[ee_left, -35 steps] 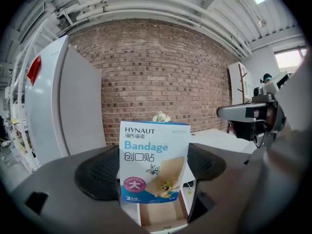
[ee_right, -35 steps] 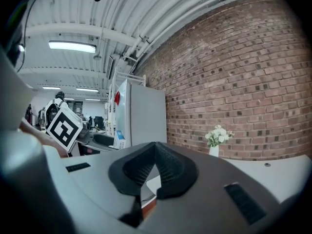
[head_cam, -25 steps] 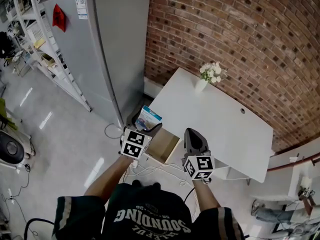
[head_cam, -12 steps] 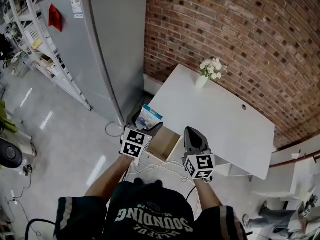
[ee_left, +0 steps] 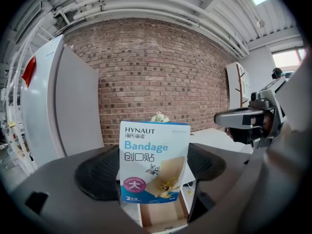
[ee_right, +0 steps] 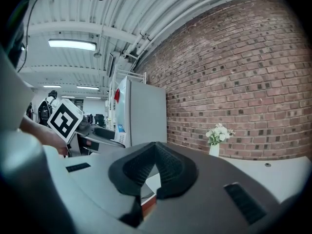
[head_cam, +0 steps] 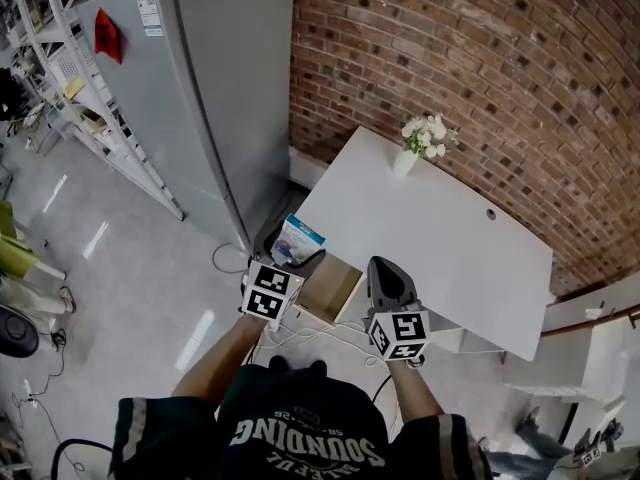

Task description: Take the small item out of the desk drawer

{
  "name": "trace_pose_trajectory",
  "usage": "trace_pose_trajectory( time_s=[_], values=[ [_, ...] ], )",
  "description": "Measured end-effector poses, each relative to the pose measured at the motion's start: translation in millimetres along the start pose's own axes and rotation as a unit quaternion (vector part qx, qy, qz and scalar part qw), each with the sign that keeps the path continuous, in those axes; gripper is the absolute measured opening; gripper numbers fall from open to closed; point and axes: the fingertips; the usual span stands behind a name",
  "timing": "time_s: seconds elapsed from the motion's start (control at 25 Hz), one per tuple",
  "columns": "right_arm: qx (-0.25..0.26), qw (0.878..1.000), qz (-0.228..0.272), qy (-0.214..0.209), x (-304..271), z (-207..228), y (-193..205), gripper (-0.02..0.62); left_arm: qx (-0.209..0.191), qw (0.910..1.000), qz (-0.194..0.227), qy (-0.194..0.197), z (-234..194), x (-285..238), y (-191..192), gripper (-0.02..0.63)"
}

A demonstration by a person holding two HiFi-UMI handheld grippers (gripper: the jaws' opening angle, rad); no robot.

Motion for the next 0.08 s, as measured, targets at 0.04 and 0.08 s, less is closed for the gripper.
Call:
trace_pose_trajectory(
  time_s=[0.04, 0.08],
  values=[
    [-0.001, 1.0, -0.003, 0.0, 1.2, 0.1, 1.7, 0.023, 0.0, 1.0, -0.001, 0.001, 1.7, 0.0, 1.5, 0.443],
    [-0.002, 1.0, -0.005, 0.0, 2.3, 0.3, 3.4, 0.023, 0.001, 1.0, -0.003, 0.003, 3.3, -0.1, 3.0, 0.445]
  ],
)
Point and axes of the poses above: the fingertips, and each gripper's own axes: x backward along the fingers, z to its right, y out of its underside, and after that the axes turned 4 degrees about z, right-handed
